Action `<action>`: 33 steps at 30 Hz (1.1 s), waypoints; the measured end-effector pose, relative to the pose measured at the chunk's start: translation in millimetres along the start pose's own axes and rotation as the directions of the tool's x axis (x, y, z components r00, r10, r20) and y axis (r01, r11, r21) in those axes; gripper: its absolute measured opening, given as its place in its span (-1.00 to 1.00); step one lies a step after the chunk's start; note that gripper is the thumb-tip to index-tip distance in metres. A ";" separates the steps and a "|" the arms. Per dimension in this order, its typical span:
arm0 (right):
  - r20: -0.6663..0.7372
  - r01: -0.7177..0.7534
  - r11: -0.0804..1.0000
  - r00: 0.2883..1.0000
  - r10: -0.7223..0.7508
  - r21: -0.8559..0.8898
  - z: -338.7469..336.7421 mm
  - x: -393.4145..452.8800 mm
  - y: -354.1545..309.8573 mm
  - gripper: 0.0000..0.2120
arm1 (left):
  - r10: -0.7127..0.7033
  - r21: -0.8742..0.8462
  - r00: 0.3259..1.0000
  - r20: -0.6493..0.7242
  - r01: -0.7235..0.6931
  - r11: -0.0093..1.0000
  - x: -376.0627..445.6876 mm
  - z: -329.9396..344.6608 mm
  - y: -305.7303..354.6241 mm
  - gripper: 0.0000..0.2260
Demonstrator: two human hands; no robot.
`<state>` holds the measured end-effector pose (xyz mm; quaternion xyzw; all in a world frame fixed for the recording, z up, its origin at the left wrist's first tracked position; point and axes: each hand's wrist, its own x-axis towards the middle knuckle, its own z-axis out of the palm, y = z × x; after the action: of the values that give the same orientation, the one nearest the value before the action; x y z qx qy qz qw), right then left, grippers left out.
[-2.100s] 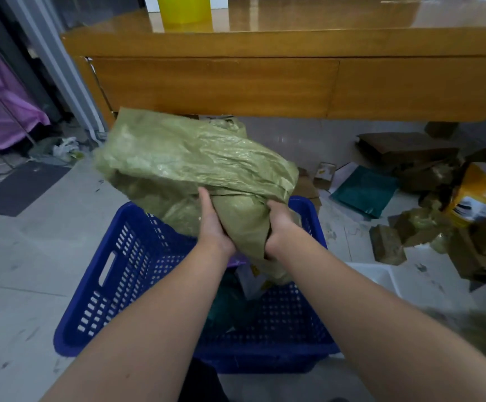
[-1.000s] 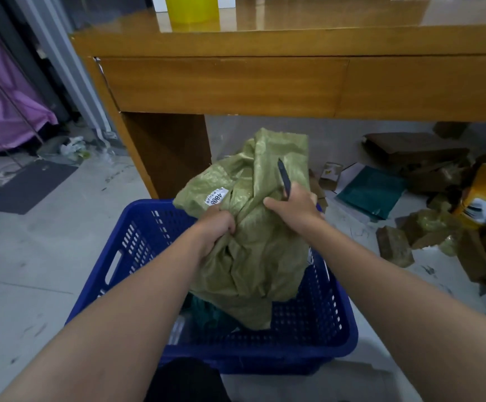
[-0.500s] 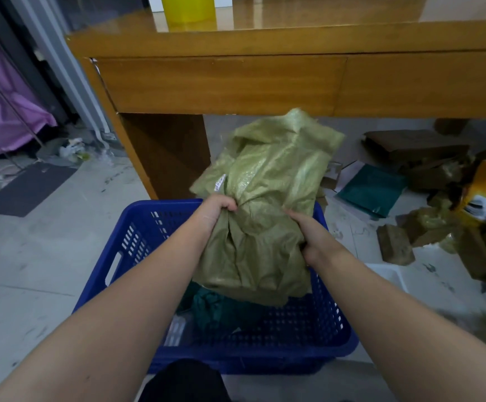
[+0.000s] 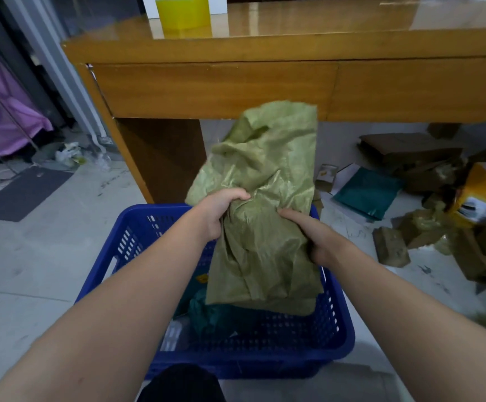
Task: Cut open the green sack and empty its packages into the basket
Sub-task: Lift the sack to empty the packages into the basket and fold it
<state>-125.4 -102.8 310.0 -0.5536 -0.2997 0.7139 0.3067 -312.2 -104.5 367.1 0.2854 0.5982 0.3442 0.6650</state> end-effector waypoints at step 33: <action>-0.127 0.201 0.979 0.971 -0.204 -0.037 26.7 0.4 -11.9 -0.21 | 0.292 0.101 0.948 -0.131 -0.280 0.955 25.3 -24.4 -53.6 -0.54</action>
<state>-150.2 -97.3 324.5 -0.5691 -0.3422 0.6378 0.3902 -329.0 -117.2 306.5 0.3700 0.6107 0.4321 0.5509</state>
